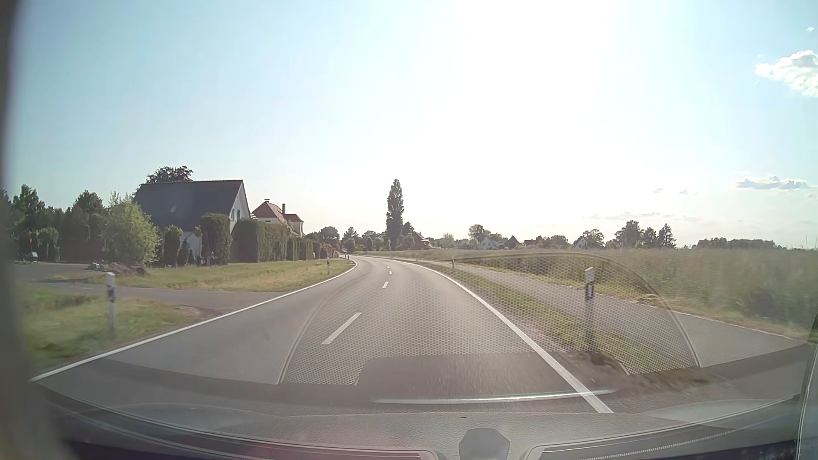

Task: Follow the waypoints while adhering to traffic rules and regulations

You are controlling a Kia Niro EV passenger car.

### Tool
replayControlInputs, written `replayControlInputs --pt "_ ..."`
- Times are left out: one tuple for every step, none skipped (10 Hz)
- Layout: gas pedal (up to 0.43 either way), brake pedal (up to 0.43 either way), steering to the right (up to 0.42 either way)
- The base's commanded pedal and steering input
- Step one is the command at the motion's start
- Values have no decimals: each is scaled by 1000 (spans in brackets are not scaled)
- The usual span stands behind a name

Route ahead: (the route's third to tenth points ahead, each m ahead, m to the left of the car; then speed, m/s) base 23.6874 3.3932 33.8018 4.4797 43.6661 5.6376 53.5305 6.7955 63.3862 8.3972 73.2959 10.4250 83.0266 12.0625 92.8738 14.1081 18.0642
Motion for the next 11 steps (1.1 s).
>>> replayControlInputs --pt "240 6 -11" --pt "240 6 -12" --pt "240 6 -14" --pt "240 6 -15" --pt "240 6 -16" --pt "240 6 -16" --pt "240 6 -17" --pt "240 6 -19" --pt "240 6 -20" --pt "240 6 -19" --pt "240 6 -19"
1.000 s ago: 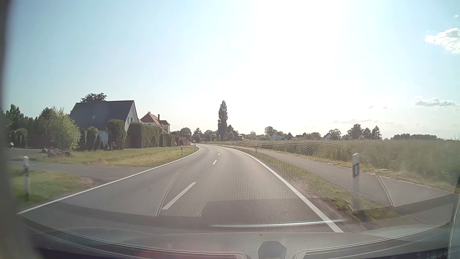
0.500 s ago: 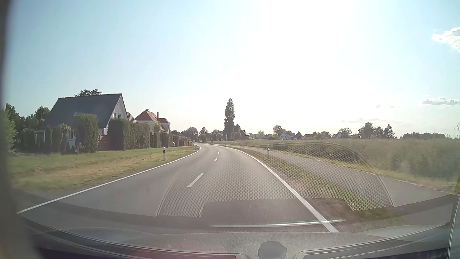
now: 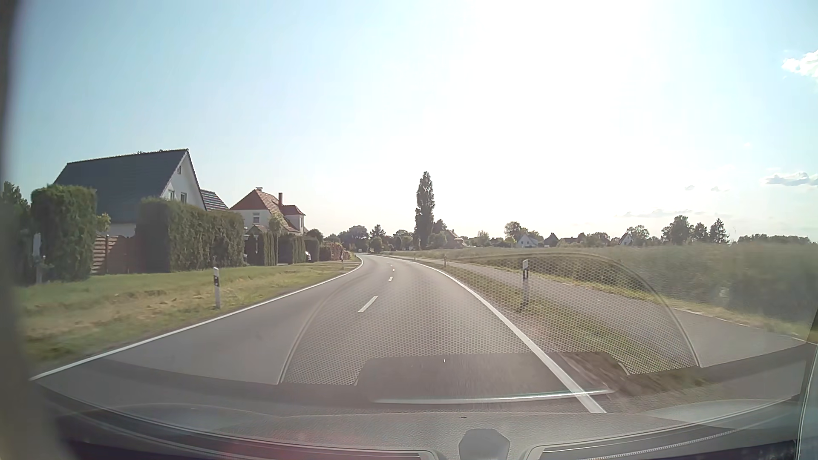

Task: Follow the waypoints while adhering to traffic rules and regulations

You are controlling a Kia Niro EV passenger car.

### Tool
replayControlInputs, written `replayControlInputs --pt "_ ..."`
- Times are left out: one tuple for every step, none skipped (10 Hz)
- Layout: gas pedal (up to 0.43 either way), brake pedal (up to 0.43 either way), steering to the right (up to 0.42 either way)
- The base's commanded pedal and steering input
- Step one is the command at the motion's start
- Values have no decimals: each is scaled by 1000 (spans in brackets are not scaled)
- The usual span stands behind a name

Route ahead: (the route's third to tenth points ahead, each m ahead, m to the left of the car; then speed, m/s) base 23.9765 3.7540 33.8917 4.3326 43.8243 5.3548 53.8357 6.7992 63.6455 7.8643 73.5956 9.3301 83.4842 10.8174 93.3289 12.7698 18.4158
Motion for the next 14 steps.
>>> replayControlInputs --pt "240 6 -18" --pt "240 6 -15" --pt "240 6 -13" --pt "240 6 -12" --pt "240 6 -12" --pt "240 6 -12" --pt "240 6 -11" --pt "240 6 -11" --pt "240 6 -11" --pt "240 6 -10" --pt "240 6 -9" --pt "240 6 -9" --pt "240 6 -10" --pt "240 6 -12"
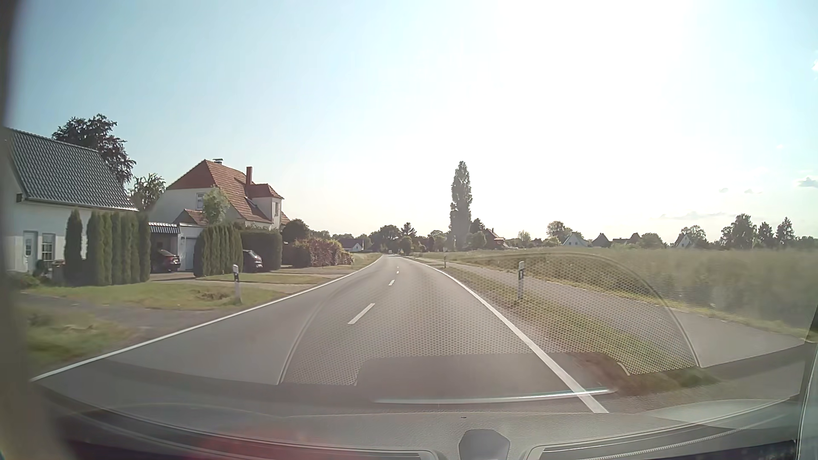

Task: Follow the waypoints while adhering to traffic rules and regulations

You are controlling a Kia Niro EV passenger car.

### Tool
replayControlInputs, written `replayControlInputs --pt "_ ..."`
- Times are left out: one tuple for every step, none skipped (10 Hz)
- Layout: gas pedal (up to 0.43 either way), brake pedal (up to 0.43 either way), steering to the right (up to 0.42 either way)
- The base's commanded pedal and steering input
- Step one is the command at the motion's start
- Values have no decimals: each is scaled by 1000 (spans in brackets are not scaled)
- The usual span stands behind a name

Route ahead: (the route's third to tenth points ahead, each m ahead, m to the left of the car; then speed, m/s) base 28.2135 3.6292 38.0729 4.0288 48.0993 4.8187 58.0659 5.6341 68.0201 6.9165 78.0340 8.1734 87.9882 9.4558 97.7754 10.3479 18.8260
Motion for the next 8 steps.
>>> replayControlInputs --pt "240 6 -14" --pt "240 6 -14" --pt "240 6 -14" --pt "240 6 -13" --pt "228 6 -13" --pt "228 6 -12" --pt "228 6 -12" --pt "228 6 -11"
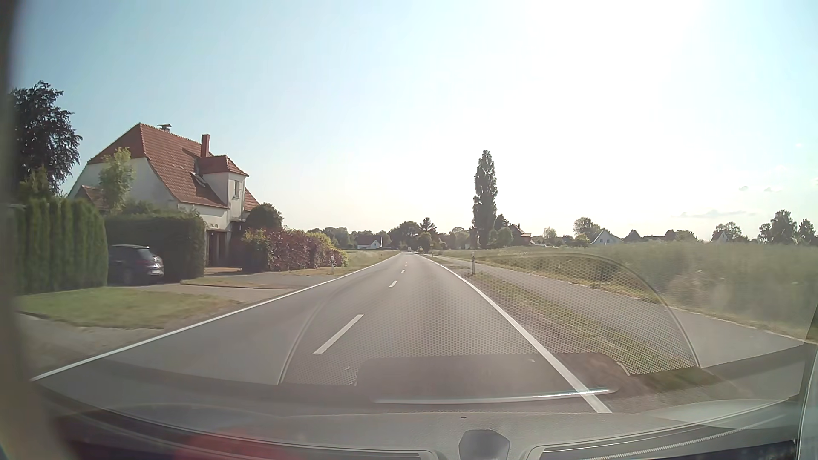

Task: Follow the waypoints while adhering to traffic rules and regulations

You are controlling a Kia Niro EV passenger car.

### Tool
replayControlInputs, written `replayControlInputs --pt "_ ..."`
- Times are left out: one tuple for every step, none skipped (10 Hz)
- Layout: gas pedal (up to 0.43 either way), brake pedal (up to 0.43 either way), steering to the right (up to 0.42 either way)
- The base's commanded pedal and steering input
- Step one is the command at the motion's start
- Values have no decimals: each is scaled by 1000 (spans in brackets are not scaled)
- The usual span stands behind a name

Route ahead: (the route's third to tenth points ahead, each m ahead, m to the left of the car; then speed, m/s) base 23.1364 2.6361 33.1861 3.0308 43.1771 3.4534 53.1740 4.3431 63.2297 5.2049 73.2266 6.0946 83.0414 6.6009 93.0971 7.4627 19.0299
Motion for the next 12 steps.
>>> replayControlInputs --pt "228 6 -10" --pt "228 6 -9" --pt "228 6 -8" --pt "220 6 -8" --pt "220 6 -8" --pt "220 6 -7" --pt "220 6 -7" --pt "209 6 -7" --pt "209 6 -7" --pt "209 6 -6" --pt "197 6 -5" --pt "189 6 -4"
